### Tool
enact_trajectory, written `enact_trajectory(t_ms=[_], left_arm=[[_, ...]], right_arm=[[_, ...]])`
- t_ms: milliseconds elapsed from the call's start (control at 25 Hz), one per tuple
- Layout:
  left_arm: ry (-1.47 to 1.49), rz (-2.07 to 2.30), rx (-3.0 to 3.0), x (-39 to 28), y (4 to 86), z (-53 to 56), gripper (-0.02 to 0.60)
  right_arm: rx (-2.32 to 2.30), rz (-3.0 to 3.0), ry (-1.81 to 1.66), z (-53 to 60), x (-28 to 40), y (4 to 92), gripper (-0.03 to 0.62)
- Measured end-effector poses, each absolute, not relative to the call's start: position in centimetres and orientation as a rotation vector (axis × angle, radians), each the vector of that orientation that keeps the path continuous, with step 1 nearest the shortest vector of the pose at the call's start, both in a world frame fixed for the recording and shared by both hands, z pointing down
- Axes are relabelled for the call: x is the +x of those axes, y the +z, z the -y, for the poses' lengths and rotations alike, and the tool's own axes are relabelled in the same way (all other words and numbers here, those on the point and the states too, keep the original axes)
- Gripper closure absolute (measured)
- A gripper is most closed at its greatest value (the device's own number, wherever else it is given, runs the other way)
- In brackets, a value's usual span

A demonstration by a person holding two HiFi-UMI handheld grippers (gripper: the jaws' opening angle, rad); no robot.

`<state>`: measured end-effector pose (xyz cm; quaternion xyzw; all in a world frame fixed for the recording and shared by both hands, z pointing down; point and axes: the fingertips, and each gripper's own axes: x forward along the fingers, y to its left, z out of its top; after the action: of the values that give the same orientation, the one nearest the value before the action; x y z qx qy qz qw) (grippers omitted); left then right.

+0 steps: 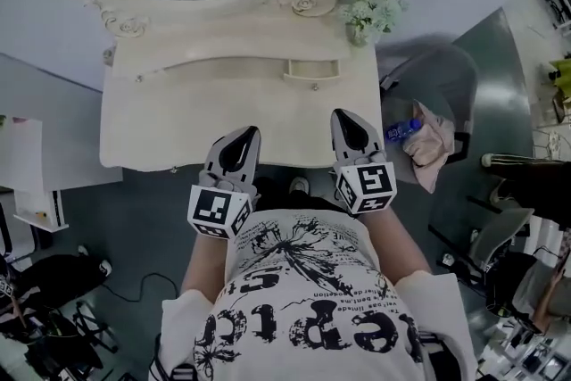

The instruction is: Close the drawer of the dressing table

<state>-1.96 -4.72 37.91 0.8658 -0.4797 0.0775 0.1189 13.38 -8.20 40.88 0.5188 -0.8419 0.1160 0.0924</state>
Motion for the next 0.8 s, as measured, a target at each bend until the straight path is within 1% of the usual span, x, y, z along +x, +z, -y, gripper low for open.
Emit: enact_trajectory(t_ms=[240, 480, 800], left_arm=[[0.227, 1.444, 2.447, -2.6, 40.3, 7.3, 0.561], [0.257, 1.368, 2.488, -1.8, 41.8, 10.1, 0.561], [0.297, 1.311, 2.508, -2.3, 44.2, 15.2, 0.561]], right_arm=[[1.481, 2.473, 0.357, 11.1, 12.6, 43.7, 0.576], [1.502, 2.418, 0.418, 14.1, 13.0, 47.0, 0.576], [1.416, 2.321, 0.515, 16.8, 12.3, 53.5, 0.576]])
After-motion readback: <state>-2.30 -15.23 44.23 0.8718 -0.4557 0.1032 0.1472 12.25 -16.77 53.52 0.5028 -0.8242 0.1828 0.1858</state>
